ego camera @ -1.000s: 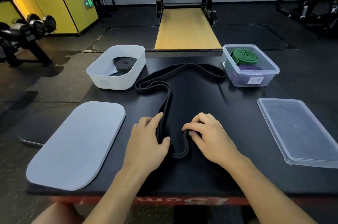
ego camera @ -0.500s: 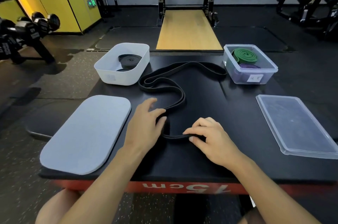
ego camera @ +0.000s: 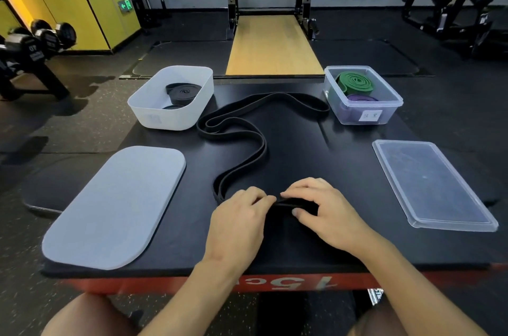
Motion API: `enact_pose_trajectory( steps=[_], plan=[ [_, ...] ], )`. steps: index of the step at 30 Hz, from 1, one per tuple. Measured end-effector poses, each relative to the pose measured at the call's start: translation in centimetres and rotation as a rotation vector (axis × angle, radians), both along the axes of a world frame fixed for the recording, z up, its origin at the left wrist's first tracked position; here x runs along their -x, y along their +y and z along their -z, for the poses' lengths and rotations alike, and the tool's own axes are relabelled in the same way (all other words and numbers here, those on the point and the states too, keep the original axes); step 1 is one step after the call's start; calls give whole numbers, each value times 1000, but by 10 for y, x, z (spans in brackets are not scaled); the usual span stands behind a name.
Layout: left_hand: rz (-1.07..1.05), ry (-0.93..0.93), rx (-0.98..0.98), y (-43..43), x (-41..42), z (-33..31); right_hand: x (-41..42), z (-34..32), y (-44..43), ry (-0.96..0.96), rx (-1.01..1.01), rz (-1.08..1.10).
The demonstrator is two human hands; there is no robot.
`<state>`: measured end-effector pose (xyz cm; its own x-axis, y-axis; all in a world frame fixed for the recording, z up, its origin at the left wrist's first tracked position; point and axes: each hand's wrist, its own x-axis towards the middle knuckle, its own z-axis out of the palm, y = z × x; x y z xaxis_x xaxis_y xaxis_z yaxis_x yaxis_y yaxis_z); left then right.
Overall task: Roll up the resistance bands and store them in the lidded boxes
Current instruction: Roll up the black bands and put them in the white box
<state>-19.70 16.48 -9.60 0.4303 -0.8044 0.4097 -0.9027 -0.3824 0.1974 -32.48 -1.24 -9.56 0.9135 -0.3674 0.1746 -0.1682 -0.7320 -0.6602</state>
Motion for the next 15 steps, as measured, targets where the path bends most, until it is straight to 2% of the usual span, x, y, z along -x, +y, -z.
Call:
enact_pose_trajectory(
  steps=[4,8,15],
  plan=[
    [-22,-40,19,-8,-8,-3,-2,0,2,-12,14,83],
    [-4,-28,62,-13,-12,3,-2,2,7,-35,73,74],
    [7,53,107,-7,-8,4,3,-1,6,-36,-47,-26]
  ],
)
